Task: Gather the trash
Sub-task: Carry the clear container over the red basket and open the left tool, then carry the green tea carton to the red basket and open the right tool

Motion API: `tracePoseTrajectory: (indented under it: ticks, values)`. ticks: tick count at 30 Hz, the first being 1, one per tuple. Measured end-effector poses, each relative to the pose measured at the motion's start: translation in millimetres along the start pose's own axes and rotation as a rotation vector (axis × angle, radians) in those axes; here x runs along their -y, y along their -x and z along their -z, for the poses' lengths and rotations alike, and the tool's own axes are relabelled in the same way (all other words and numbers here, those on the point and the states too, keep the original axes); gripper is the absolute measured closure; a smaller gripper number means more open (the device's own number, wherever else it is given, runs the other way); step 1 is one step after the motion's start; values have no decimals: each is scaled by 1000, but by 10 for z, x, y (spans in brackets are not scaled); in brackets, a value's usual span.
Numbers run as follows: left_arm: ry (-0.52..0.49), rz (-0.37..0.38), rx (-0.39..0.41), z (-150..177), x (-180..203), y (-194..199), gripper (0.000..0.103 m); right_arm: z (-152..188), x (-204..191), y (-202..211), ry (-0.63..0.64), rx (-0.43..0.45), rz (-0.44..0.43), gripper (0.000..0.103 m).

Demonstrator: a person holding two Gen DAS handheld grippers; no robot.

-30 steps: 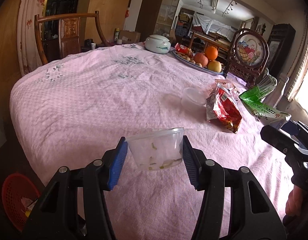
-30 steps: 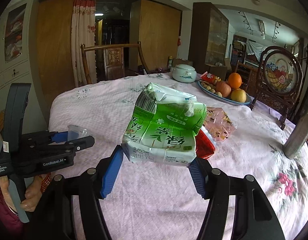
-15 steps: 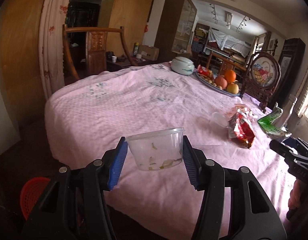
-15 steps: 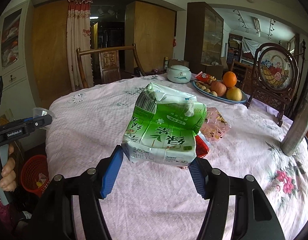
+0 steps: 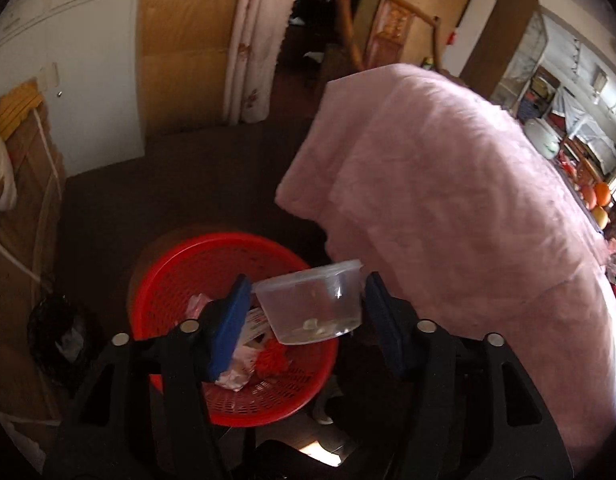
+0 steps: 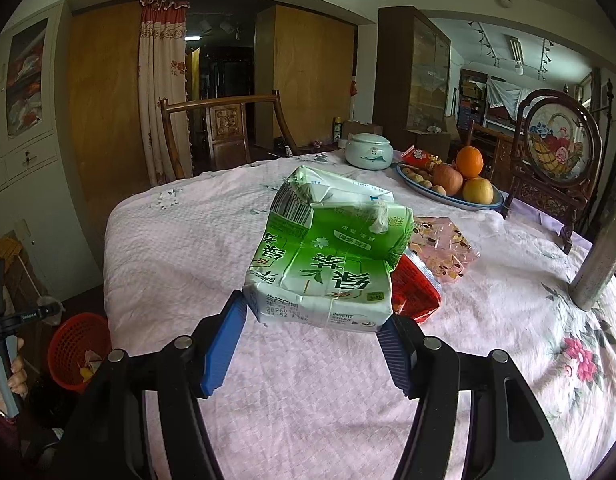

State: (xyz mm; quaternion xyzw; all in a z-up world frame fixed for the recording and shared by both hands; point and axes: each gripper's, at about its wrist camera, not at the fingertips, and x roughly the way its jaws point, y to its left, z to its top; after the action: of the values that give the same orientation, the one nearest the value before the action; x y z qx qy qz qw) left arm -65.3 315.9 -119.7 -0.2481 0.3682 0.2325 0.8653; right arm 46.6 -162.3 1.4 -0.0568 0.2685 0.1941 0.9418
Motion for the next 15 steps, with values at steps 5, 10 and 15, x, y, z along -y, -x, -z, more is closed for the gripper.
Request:
tracePoseTrajectory:
  ticks: [5, 10, 15]
  values:
    - [95, -16, 26, 63, -355, 37, 15, -54, -309, 0, -24, 18, -74, 40]
    - [90, -157, 105, 143, -508, 167, 9, -119, -853, -98, 15, 8, -172, 40]
    - [123, -235, 132, 185, -787, 170, 8, -148, -1500, -203, 77, -22, -282, 40]
